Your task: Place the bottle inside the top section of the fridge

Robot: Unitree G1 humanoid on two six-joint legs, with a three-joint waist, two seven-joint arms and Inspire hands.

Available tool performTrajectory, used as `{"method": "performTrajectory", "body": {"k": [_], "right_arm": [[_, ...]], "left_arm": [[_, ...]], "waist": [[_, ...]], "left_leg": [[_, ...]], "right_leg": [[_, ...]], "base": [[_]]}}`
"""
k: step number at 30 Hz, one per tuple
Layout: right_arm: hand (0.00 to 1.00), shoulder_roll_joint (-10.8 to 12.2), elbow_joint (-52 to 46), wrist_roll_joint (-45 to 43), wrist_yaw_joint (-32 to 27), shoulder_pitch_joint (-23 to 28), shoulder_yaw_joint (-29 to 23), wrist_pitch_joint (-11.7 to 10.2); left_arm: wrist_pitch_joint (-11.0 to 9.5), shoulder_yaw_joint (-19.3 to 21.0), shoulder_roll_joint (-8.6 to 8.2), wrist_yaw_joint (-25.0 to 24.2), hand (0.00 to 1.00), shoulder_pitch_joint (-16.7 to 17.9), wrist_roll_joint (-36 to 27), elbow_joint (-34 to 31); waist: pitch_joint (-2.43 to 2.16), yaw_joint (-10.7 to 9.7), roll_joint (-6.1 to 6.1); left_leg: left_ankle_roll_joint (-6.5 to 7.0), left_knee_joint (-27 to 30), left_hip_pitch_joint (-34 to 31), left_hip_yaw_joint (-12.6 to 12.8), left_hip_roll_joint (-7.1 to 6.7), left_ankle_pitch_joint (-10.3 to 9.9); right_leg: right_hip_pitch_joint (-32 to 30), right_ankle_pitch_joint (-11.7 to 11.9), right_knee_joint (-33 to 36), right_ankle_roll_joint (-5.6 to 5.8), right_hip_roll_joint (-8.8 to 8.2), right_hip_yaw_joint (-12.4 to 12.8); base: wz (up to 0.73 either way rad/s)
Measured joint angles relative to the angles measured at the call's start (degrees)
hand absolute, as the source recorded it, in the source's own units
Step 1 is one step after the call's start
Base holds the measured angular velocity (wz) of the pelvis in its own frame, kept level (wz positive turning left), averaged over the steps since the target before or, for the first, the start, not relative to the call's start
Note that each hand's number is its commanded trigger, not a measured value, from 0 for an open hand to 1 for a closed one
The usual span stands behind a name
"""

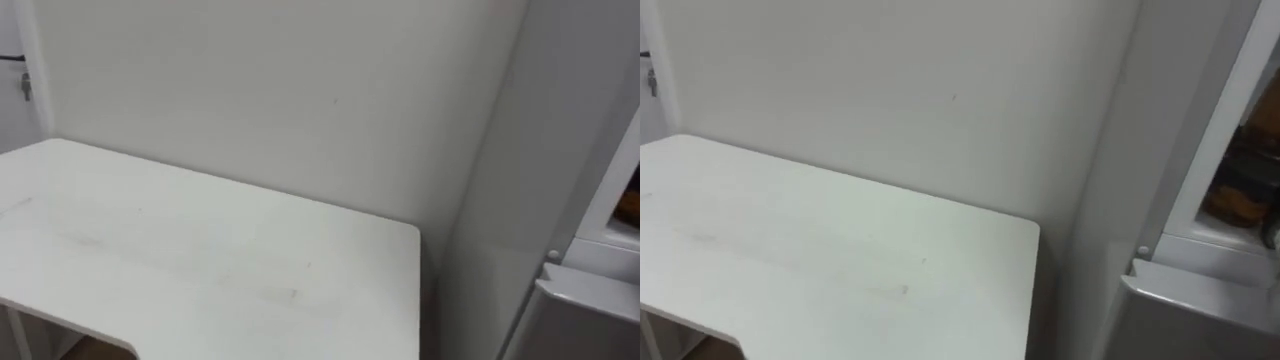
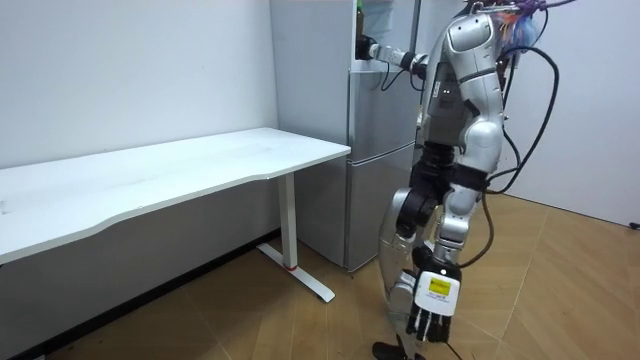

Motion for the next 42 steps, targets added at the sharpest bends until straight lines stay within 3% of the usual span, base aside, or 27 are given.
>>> {"method": "performTrajectory", "body": {"k": [1, 2, 3, 9, 14, 17, 23, 30, 42], "right_arm": [[0.76, -0.02, 0.19, 0.07, -0.69, 0.01, -0.01, -0.44], [0.05, -0.21, 0.36, 0.21, -1.27, 0.01, -0.13, -0.63], [0.0, -0.33, 0.41, 0.19, -1.62, 0.01, -0.12, -0.75], [0.0, -1.44, 3.18, -4.12, -4.24, -0.35, -0.17, -4.59], [0.0, -5.11, 8.37, -4.01, -4.09, -1.67, 1.73, -5.44], [0.0, -5.53, 9.77, -4.53, -3.77, -1.98, 1.6, -5.82], [0.0, -5.81, 11.67, -4.3, -0.51, -1.9, 1.62, -7.15], [0.0, -5.82, 12.21, -4.01, 1.65, -1.85, 1.94, -7.81], [0.0, -5.86, 12.01, -3.84, 2.81, 0.37, 2.41, -8.71]], "left_arm": [[0.08, 0.53, 0.0, 0.03, 0.0, 0.07, -0.14, 0.0], [0.09, 0.94, 0.02, 0.12, 0.0, 0.07, -0.66, -0.14], [0.09, 0.93, 0.02, 0.19, 0.0, 0.08, -0.66, -0.21], [0.42, 0.61, 0.56, 1.36, 0.0, 0.05, -0.59, -2.22], [0.59, 0.64, 1.83, 1.79, 0.0, 0.06, -0.68, -2.77], [1.11, 0.76, 2.01, 2.27, 0.0, 0.09, -0.66, -2.81], [1.07, 0.72, 2.07, 2.83, 0.0, 0.25, -0.77, -3.57], [0.49, -0.27, 2.2, 2.71, 0.0, 0.2, -2.88, -4.44], [-0.52, -0.23, 2.72, 2.17, 0.0, 0.2, -4.44, -3.25]], "waist": [[0.0, 0.02, 0.16], [0.0, -0.07, 0.24], [0.04, -0.05, 0.32], [-0.08, -0.35, 1.21], [-0.18, 1.91, 2.75], [-0.14, 2.48, 3.16], [-0.14, 2.77, 3.22], [-0.1, 2.43, 3.13], [0.01, 2.51, 1.91]], "left_leg": [[0.0, 0.28, -0.28, -0.43, -0.03, 0.0], [0.0, 0.58, -0.73, -0.99, -0.1, 0.0], [0.0, 0.77, -0.98, -1.2, -0.13, 0.0], [0.05, 4.5, -5.66, -4.04, -0.12, -0.42], [-0.24, 6.02, -7.56, -4.67, 0.1, -0.62], [-0.42, 6.44, -7.97, -5.06, 0.15, -0.36], [-0.26, 6.45, -7.44, -4.57, 0.27, 0.15], [-0.25, 5.95, -6.52, -4.5, 0.23, 0.14], [-0.29, 3.94, -3.58, -3.83, -0.05, 0.16]], "right_leg": [[0.01, 0.0, -0.03, 0.0, 0.0, -0.4], [-0.04, 0.0, -0.05, 0.0, 0.0, -0.73], [-0.11, 0.0, -0.06, 0.0, 0.0, -0.8], [-1.87, 0.23, -0.05, -0.38, 0.38, -2.24], [-3.32, 0.57, 0.37, -0.77, 0.86, -0.95], [-3.35, 0.49, 0.02, -0.81, 0.8, -0.83], [-2.71, 0.04, -0.39, -1.31, 0.99, -0.91], [-1.79, -0.12, -1.05, -0.99, 0.98, -0.77], [0.55, -0.06, -2.14, -1.02, 0.85, -0.39]], "base": [[0.18], [0.19], [0.19], [0.23], [0.07], [0.08], [0.03], [-0.01], [-0.01]]}}
